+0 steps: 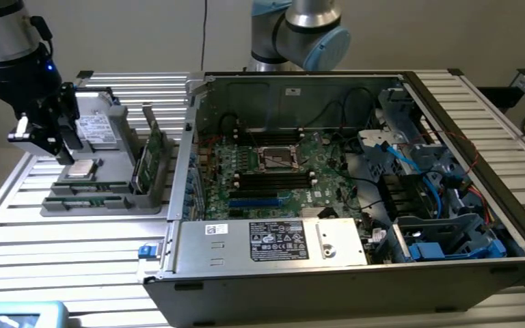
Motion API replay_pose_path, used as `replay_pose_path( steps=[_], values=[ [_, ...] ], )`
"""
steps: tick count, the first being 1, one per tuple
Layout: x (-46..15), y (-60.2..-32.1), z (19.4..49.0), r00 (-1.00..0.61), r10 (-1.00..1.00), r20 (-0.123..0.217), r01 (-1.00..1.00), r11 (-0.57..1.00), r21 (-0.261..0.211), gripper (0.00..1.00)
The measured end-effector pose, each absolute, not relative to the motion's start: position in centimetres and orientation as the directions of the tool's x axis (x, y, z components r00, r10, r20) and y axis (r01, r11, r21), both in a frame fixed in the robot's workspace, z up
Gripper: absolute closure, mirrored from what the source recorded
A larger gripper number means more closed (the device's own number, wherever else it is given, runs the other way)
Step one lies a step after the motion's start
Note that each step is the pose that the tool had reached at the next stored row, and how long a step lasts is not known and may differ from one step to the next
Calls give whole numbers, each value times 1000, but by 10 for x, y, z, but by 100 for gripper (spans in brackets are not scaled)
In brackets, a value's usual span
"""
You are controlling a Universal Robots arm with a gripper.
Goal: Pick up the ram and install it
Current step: 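Pick up the ram and move it above insertion slot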
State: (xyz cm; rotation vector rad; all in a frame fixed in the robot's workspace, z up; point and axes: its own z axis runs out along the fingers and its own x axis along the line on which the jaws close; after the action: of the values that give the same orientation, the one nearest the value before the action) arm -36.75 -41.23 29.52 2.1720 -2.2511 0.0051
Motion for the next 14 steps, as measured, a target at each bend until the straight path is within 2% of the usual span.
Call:
replay_pose_path(
  steps=[14],
  values=[
    [-367, -423, 270, -28, -1000, 12, -1000, 28, 7, 58]
  ],
)
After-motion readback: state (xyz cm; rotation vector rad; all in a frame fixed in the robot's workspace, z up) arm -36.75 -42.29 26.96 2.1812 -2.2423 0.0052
